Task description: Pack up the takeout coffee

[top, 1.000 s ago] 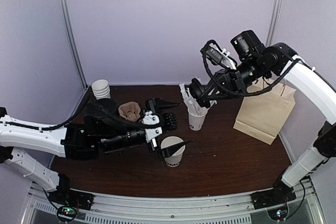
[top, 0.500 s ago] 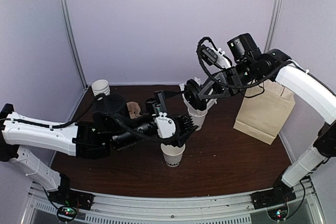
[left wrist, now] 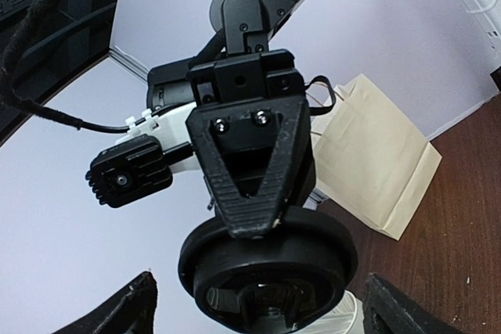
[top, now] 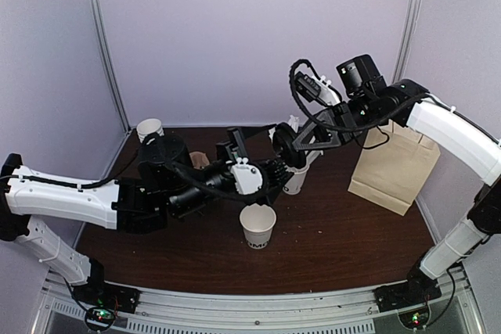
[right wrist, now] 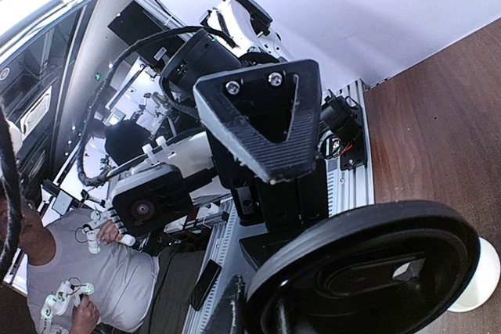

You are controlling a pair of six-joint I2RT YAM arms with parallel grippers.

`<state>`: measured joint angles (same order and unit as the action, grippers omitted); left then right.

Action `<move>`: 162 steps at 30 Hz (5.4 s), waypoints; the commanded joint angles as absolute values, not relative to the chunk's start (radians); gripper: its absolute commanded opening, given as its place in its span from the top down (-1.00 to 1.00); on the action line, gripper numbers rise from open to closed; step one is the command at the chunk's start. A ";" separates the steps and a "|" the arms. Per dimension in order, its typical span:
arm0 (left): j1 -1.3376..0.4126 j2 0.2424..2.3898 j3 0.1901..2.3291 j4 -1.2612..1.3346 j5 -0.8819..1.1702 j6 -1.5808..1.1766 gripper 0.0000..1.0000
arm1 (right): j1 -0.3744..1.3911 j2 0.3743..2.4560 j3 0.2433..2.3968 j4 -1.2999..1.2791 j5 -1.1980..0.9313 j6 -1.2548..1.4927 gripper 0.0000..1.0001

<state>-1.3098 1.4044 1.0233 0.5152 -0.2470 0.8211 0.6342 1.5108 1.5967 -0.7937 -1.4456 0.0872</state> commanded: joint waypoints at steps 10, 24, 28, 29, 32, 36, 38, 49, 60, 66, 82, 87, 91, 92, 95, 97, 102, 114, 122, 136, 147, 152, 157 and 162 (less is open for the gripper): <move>-1.261 1.433 1.064 0.563 -0.218 0.780 -0.75 | 0.627 1.461 1.575 -0.704 -1.502 0.149 0.71; -1.255 1.482 1.092 0.615 -0.179 0.773 -0.68 | 0.625 1.454 1.556 -0.673 -1.500 0.174 0.73; -1.255 1.482 1.091 0.625 -0.175 0.765 -0.66 | 0.623 1.454 1.551 -0.661 -1.502 0.182 0.73; -1.255 1.480 1.090 0.628 -0.174 0.761 -0.66 | 0.621 1.454 1.550 -0.659 -1.502 0.183 0.73; -1.253 1.470 1.088 0.626 -0.159 0.747 -0.64 | 0.620 1.454 1.545 -0.652 -1.502 0.187 0.73; -1.254 1.468 1.097 0.601 -0.161 0.742 -0.55 | 0.620 1.455 1.543 -0.642 -1.502 0.192 0.73; -1.254 1.469 1.097 0.598 -0.169 0.744 -0.52 | 0.619 1.456 1.542 -0.637 -1.501 0.197 0.73; -1.227 1.424 1.127 0.373 -0.236 0.650 -0.36 | 0.440 1.415 1.545 -0.722 -1.484 0.117 0.08; -1.163 1.447 1.311 -0.469 -0.217 0.442 -0.36 | 0.296 1.299 1.371 -1.081 -1.020 -0.467 -0.25; -1.136 1.556 1.453 -0.719 -0.178 0.402 -0.41 | 0.318 1.281 1.277 -1.072 -0.893 -0.536 -0.27; -1.107 1.847 1.788 -1.074 -0.030 0.400 -0.33 | 0.379 1.260 1.139 -0.996 -0.862 -0.527 -0.25; -1.106 1.924 1.874 -1.132 0.000 0.401 -0.32 | 0.382 1.254 1.122 -0.986 -0.868 -0.525 -0.25; -1.107 1.980 1.942 -1.174 -0.004 0.399 -0.31 | 0.382 1.254 1.116 -0.986 -0.871 -0.528 -0.25; -1.106 1.992 1.957 -1.189 -0.006 0.401 -0.31 | 0.382 1.254 1.115 -0.986 -0.874 -0.529 -0.25; -1.107 2.012 1.979 -1.212 -0.007 0.402 -0.31 | 0.382 1.255 1.114 -0.986 -0.880 -0.532 -0.25; -1.108 2.016 1.985 -1.217 -0.004 0.400 -0.31 | 0.382 1.259 1.112 -0.985 -0.883 -0.532 -0.25; -1.109 2.034 2.016 -1.267 0.000 0.392 -0.31 | 0.383 1.268 1.111 -0.983 -0.894 -0.535 -0.25; -1.108 2.088 2.040 -1.288 0.036 0.383 -0.31 | 0.385 1.272 1.108 -0.980 -0.903 -0.534 -0.24; -1.109 2.122 2.070 -1.287 0.046 0.377 -0.32 | 0.384 1.264 1.097 -0.977 -0.900 -0.537 -0.24; -1.109 2.132 2.097 -1.285 0.059 0.367 -0.95 | 0.385 1.256 1.088 -0.975 -0.902 -0.540 -0.24; -1.109 2.022 2.086 -1.263 0.025 0.354 -0.95 | 0.385 1.260 1.097 -0.983 -0.904 -0.538 -0.24; -1.104 1.826 1.854 -1.055 -0.081 0.329 -0.95 | 0.404 1.276 1.117 -0.958 -0.889 -0.482 -0.21; -1.070 1.559 1.475 -0.608 -0.210 0.126 -0.95 | 0.496 1.303 1.146 -0.930 -0.831 -0.403 -0.20; -0.933 1.493 1.329 -0.492 -0.045 -0.284 -0.83 | 0.625 1.380 1.181 -0.908 -0.749 -0.296 -0.10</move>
